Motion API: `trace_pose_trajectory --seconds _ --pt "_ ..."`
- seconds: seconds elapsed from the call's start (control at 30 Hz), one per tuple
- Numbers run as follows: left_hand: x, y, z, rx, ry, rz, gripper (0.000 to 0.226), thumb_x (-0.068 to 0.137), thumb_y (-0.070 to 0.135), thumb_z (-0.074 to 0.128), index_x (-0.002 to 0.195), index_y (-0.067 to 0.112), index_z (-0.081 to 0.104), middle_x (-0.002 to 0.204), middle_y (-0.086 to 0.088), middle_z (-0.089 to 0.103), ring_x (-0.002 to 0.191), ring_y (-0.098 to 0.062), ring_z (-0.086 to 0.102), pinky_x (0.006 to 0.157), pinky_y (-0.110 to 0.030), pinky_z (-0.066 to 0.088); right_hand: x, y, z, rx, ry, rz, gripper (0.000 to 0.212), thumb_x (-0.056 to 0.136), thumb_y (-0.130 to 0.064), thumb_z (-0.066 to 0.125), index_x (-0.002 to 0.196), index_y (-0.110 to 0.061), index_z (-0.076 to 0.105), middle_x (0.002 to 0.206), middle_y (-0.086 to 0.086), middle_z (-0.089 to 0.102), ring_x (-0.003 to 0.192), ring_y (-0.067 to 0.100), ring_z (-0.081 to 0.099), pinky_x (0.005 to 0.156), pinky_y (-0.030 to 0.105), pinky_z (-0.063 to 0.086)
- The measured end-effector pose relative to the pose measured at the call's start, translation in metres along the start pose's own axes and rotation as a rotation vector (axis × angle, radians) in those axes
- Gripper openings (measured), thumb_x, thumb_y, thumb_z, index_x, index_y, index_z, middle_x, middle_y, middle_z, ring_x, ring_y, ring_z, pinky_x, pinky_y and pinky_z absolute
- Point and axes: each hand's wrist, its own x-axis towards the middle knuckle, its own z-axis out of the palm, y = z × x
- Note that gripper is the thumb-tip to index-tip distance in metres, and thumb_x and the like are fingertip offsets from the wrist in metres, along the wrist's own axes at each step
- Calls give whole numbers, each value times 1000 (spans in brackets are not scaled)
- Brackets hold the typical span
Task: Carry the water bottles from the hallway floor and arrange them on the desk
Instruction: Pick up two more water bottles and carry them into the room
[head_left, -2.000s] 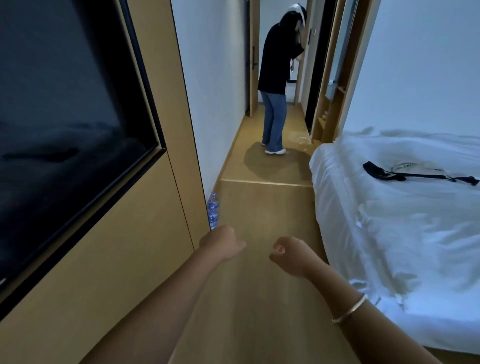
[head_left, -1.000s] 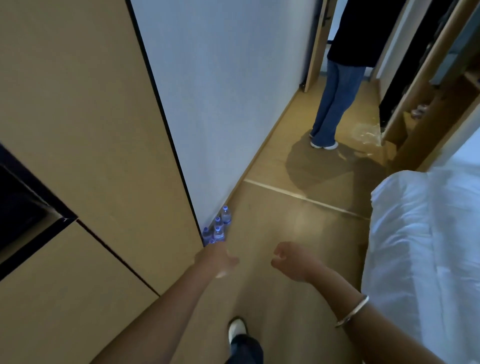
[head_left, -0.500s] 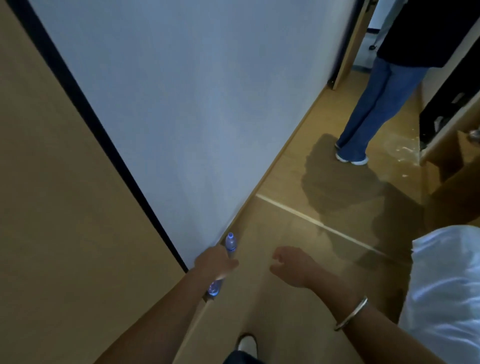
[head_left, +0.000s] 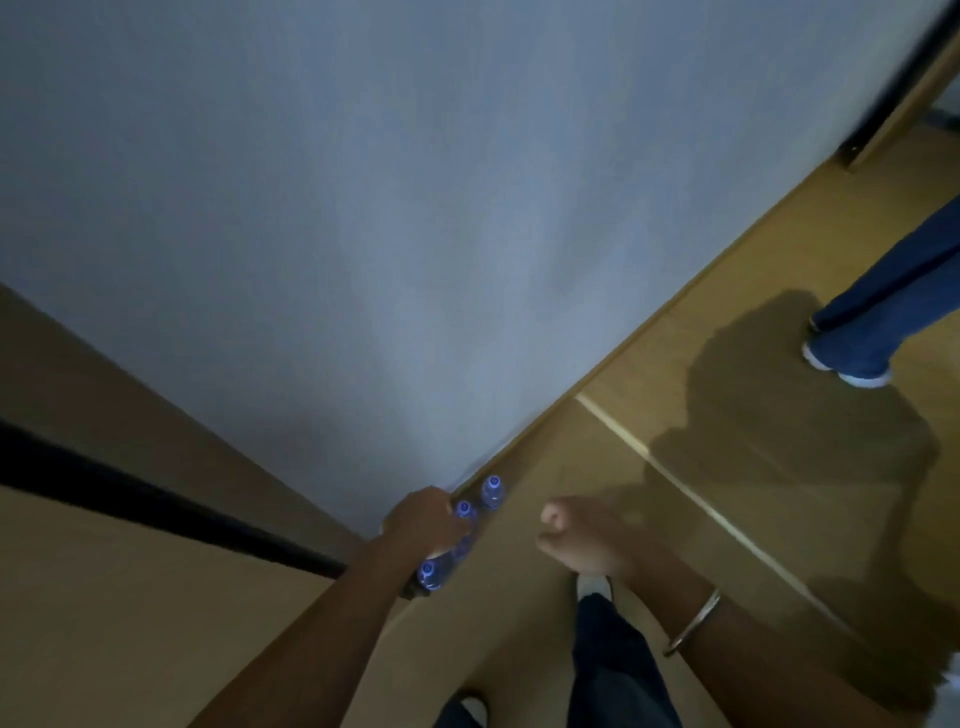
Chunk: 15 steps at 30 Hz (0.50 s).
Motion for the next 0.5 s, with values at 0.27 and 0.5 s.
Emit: trace_pose_trajectory --seconds 0.27,0.5 --pt "64 38 42 -238 24 -261 39 79 36 61 106 9 63 114 -13 65 106 -29 61 88 -36 50 92 48 -47 -119 -204 -96 41 87 -38 51 124 -20 54 127 -2 56 114 14 53 85 22 38" --pt "122 23 103 -337 72 -434 41 74 35 67 107 15 55 115 -10 62 107 -28 58 83 -30 44 174 88 -25 -119 -303 -108 39 90 -32 53 125 -15 52 129 2 54 119 16 50 97 25 39"
